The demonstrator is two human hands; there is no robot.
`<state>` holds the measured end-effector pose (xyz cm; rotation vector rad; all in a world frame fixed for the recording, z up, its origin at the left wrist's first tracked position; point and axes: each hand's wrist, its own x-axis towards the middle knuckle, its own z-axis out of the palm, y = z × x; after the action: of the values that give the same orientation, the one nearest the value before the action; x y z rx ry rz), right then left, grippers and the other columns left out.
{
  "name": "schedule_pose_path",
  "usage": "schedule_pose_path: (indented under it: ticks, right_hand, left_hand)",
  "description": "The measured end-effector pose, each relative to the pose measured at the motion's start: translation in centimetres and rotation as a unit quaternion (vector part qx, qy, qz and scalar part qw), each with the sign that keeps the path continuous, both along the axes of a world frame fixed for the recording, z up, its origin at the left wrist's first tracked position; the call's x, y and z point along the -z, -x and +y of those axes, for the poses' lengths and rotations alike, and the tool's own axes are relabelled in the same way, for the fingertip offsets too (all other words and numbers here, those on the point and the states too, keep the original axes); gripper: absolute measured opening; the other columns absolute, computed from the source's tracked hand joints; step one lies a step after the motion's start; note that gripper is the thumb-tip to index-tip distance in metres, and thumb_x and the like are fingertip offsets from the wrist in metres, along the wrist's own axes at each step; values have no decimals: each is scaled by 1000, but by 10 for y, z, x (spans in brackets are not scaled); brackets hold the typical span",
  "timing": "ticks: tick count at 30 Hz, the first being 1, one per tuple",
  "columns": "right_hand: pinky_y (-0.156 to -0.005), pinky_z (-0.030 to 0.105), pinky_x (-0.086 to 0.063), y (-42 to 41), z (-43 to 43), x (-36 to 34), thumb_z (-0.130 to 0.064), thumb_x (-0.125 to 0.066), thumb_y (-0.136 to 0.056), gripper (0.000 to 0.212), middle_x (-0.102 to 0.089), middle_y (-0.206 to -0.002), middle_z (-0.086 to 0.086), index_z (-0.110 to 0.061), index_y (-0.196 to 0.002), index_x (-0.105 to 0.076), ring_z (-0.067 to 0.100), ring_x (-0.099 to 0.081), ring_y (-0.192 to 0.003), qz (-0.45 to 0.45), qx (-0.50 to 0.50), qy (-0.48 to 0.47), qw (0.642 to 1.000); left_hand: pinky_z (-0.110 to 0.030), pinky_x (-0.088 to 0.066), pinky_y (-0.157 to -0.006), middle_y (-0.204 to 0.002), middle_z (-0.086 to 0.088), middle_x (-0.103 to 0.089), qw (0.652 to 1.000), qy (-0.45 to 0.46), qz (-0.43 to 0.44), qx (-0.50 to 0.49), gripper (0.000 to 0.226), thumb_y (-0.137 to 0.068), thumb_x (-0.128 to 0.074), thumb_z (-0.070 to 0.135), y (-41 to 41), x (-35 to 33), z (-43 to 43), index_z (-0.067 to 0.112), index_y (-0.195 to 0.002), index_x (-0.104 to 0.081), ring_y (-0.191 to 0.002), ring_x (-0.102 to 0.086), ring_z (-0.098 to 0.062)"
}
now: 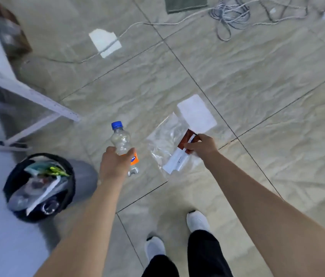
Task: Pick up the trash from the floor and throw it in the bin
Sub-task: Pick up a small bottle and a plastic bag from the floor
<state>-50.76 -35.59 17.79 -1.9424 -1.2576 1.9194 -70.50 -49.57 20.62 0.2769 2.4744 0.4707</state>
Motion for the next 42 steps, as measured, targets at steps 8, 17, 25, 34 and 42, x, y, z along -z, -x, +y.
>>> schedule_pose_path:
  ticks: [8, 17, 25, 34, 42]
  right_hand:
    - [-82, 47, -50, 137, -77, -36, 8, -71, -68, 29, -57, -59, 8, -9, -64, -48, 27, -56, -61, 21, -198, 3, 980]
    - [-65, 28, -44, 291, -154, -50, -6, -70, -74, 27, -62, -76, 9, -15, -65, -47, 20, -58, -58, -3, -399, -87, 913]
    - [-68, 39, -54, 429, -211, -40, -7, -65, -70, 30, -64, -77, 8, -22, -59, -41, 33, -69, -78, -11, -510, -181, 841]
    - [-55, 27, -34, 528, -237, -7, -7, -52, -74, 21, -54, -66, -1, -19, -61, -41, 27, -55, -68, -11, -630, -339, 698]
    - [-53, 31, -37, 564, -257, 39, -4, -51, -75, 18, -54, -67, 3, -18, -66, -42, 29, -56, -68, 14, -743, -343, 574]
  left_hand:
    - [-42, -49, -92, -115, -13, -64, 977, -9, -40, -210, 60, -77, -66, 50, 52, -35, -141, 6, -117, -58, -107, -61, -34]
    - [-29, -39, -67, -96, -12, -68, 928, -58, -9, -369, 51, -81, -62, 46, 122, -34, -241, 4, -109, -62, -96, -65, -34]
    - [-37, -43, -87, -120, -15, -58, 905, -10, 20, -425, 55, -82, -59, 51, 209, -14, -281, 10, -119, -55, -110, -57, -34]
    - [-43, -46, -95, -124, -12, -59, 891, 31, 43, -451, 62, -80, -62, 48, 294, 11, -282, 12, -128, -48, -113, -58, -36]
    - [-30, -41, -73, -98, -11, -67, 901, 101, -70, -417, 58, -81, -49, 63, 326, 63, -285, 9, -100, -60, -90, -62, -31]
